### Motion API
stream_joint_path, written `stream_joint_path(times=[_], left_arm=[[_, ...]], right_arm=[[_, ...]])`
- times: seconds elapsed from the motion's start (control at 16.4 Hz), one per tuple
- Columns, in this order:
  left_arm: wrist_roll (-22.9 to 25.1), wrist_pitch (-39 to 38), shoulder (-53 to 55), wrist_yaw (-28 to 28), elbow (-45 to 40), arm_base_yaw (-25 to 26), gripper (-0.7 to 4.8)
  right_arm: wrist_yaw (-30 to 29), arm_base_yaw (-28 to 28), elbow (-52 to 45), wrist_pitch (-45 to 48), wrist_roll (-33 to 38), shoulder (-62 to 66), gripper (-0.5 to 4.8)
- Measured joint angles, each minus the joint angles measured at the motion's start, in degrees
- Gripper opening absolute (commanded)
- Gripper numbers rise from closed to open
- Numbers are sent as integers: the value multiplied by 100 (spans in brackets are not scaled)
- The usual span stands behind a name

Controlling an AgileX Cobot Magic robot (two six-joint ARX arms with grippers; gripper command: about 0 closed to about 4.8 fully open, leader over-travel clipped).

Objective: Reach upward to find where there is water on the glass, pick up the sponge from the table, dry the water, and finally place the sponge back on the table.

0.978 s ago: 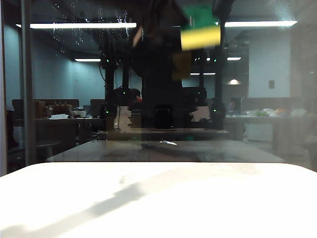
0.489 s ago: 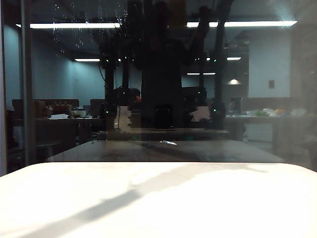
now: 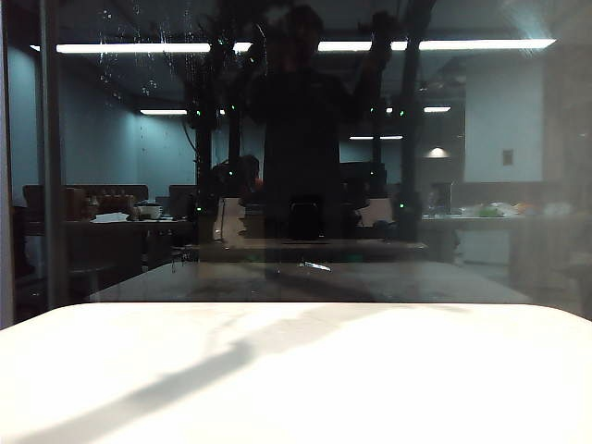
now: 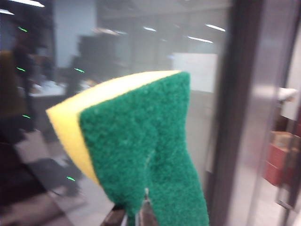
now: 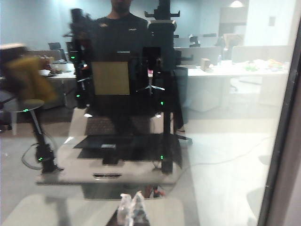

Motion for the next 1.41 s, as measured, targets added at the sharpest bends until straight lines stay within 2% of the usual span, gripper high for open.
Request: stream_joint_path(times=[0.18, 0.31, 0.43, 0.67, 0.92, 1.22, 1.41], left_arm=[[-2, 291, 2, 2, 94, 511, -6], [-236, 793, 13, 2, 94, 988, -6], [-282, 1010, 57, 7, 96, 1152, -6], [-376, 1462, 452, 17, 107, 1213, -6], [-527, 1460, 1086, 33, 103, 1224, -6], [-531, 1759, 1355, 26, 105, 1231, -6], [-671, 2006, 1364, -83, 107, 1467, -6]], right_arm=[[0, 0, 0, 0, -2, 0, -9], [0, 0, 0, 0, 0, 0, -9], [-2, 0, 0, 0, -2, 0, -9], [-2, 0, 0, -22, -2, 2, -9], [0, 0, -4, -46, -2, 0, -9], [0, 0, -2, -61, 0, 0, -9], [-2, 0, 0, -138, -2, 2, -9]])
